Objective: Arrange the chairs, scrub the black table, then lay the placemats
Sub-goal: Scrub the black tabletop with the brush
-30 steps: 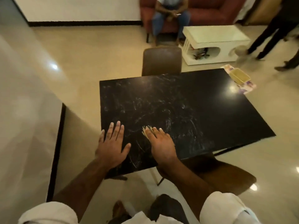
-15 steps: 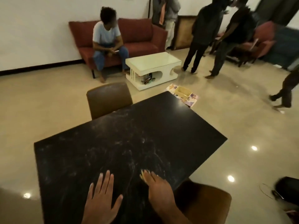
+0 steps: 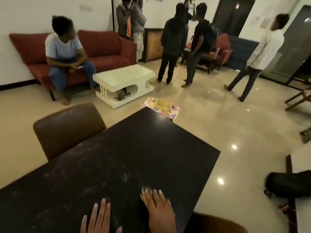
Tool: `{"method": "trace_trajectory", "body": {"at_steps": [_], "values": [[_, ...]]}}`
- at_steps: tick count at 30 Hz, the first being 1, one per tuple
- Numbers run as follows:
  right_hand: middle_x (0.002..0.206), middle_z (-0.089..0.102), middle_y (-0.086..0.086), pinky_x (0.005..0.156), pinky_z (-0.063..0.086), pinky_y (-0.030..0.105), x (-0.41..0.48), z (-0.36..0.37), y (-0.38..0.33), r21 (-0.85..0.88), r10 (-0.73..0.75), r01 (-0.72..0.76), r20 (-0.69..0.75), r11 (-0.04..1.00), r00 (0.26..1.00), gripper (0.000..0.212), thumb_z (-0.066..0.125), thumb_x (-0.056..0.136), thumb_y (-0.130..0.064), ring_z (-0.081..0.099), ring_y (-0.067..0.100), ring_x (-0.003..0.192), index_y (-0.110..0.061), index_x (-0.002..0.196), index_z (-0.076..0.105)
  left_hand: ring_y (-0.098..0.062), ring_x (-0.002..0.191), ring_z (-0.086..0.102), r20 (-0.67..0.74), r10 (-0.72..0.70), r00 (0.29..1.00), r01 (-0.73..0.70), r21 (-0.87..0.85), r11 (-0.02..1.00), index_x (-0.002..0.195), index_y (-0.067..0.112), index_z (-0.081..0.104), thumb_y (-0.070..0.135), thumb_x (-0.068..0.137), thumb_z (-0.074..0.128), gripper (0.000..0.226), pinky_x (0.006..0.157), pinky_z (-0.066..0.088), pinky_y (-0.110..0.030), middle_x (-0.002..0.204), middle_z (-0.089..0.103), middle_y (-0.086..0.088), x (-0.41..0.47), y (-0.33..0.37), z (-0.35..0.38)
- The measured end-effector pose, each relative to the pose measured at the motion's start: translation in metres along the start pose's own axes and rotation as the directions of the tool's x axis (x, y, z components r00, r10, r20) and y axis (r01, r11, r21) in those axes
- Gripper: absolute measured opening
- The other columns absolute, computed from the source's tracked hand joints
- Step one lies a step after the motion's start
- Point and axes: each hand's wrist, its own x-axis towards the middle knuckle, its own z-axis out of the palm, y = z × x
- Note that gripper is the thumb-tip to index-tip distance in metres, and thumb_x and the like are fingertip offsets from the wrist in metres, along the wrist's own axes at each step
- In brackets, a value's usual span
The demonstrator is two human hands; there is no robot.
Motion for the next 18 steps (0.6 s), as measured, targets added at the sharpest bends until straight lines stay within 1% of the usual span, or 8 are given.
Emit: {"method": "trace_trajectory", "body": {"at_steps": [2,3,5,7,9,10,13,18], "values": [[0.134,0.078,0.004,0.094,0.065,0.044,-0.002,0.02,0.008,0.033,0.029,-0.03,0.058,0.999,0.998,0.072,0.084,0.079,-0.028,0.076,0.027,0.124,-0.031,0.147,0.064,-0.031,0.153,0.041,0.085,-0.066,0.994,0.073,-0.083,0.994,0.16,0.011,0.054,0.075,0.093,0.049,0.093,0.134,-0.004,-0.045,0.172,0.045,-0.009,0.012,0.012,0.0],[0.141,0.075,0.005,0.103,0.061,0.045,-0.007,0.028,0.008,0.038,0.045,-0.049,0.111,0.998,0.993,0.063,0.07,0.089,-0.028,0.072,0.029,0.132,-0.029,0.151,0.06,-0.03,0.16,0.036,0.102,-0.079,0.992,0.088,-0.085,0.992,0.165,0.013,0.049,0.079,0.092,0.047,0.098,0.134,0.001,-0.047,0.177,0.038,-0.007,0.006,0.015,0.004],[0.16,0.06,0.01,0.121,0.046,0.049,-0.023,0.044,0.012,-0.098,0.002,0.01,0.121,0.995,0.993,0.056,0.049,0.103,-0.036,0.057,0.033,0.15,-0.027,0.158,0.055,-0.031,0.168,0.024,0.134,-0.066,0.989,0.076,-0.072,0.995,0.171,0.013,0.032,0.078,0.098,0.039,0.098,0.133,0.014,-0.056,0.182,0.023,-0.006,0.001,0.016,0.009],[0.178,0.034,0.012,0.135,0.027,0.053,-0.036,0.048,0.016,-0.274,-0.113,0.144,0.126,0.951,0.986,0.063,0.039,0.113,-0.054,0.026,0.034,0.168,-0.026,0.169,0.043,-0.031,0.171,0.014,0.136,-0.079,0.988,0.09,-0.078,0.993,0.173,0.011,0.023,0.077,0.103,0.031,0.097,0.134,0.019,-0.061,0.185,0.014,-0.006,0.0,0.018,0.003],[0.185,0.009,0.008,0.138,0.014,0.053,-0.044,0.05,0.018,-0.35,-0.212,0.241,0.121,0.905,0.97,0.076,0.029,0.113,-0.068,0.0,0.031,0.172,-0.026,0.176,0.027,-0.031,0.172,0.007,0.127,-0.072,0.989,0.08,-0.059,0.995,0.175,0.01,0.02,0.076,0.105,0.028,0.096,0.135,0.017,-0.062,0.186,0.007,-0.008,-0.001,0.019,-0.001],[0.186,0.005,0.007,0.137,0.013,0.054,-0.047,0.049,0.017,-0.358,-0.226,0.248,0.103,0.9,0.969,0.078,0.026,0.112,-0.07,-0.004,0.031,0.172,-0.026,0.177,0.023,-0.032,0.172,0.005,0.153,-0.071,0.986,0.079,-0.046,0.996,0.175,0.01,0.019,0.075,0.106,0.027,0.096,0.135,0.016,-0.062,0.186,0.005,-0.008,-0.003,0.019,-0.006],[0.186,0.003,0.007,0.133,0.02,0.057,-0.043,0.048,0.018,-0.399,-0.203,0.209,0.059,0.893,0.977,0.075,0.026,0.113,-0.067,-0.002,0.034,0.172,-0.029,0.177,0.018,-0.032,0.172,0.002,0.16,-0.07,0.985,0.075,-0.027,0.997,0.176,0.009,0.017,0.073,0.107,0.03,0.095,0.135,0.014,-0.063,0.186,0.002,-0.009,-0.007,0.02,-0.009],[0.186,0.001,0.007,0.131,0.025,0.062,-0.041,0.049,0.018,-0.418,-0.183,0.222,0.132,0.881,0.974,0.07,0.025,0.115,-0.061,-0.001,0.038,0.171,-0.034,0.178,0.009,-0.031,0.172,-0.003,0.153,-0.078,0.985,0.081,-0.017,0.997,0.177,0.011,0.01,0.073,0.108,0.028,0.095,0.135,0.012,-0.064,0.186,-0.005,-0.008,-0.005,0.021,-0.005]]}}
